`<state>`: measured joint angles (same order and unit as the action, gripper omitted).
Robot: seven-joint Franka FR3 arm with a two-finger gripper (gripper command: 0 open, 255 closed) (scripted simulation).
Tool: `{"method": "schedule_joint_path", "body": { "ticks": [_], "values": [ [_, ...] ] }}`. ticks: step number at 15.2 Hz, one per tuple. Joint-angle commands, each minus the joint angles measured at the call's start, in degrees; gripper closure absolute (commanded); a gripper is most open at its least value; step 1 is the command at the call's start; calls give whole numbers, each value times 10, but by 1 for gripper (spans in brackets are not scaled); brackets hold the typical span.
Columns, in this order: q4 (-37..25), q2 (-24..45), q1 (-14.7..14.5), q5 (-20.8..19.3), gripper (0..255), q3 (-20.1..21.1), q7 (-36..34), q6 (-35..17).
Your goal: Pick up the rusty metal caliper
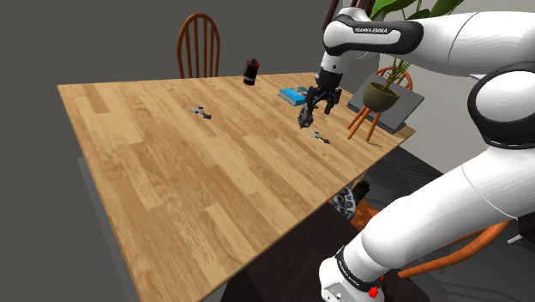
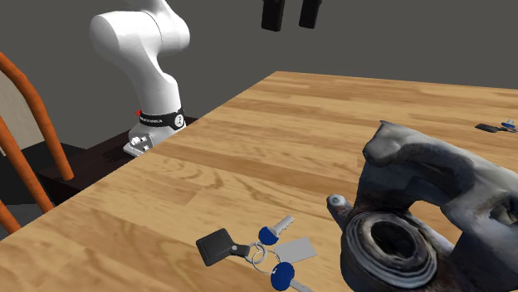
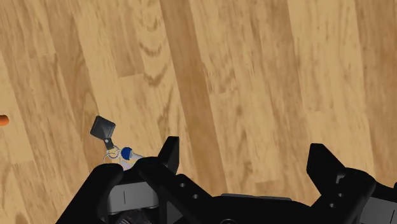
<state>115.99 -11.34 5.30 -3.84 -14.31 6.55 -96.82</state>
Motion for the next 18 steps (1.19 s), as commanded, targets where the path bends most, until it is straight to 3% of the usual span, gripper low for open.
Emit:
{"method": "schedule_joint_path", "body": {
  "ticks": [1,11,15,18],
  "values": [
    [-45,47,6,17,0,-15,19,-5],
    [-287,274,70,128,0,-61,109,18],
    [-425,380,118,180,0,-62,130,57],
    [-567,476,166,217,0,-55,133,104]
  ]
}}
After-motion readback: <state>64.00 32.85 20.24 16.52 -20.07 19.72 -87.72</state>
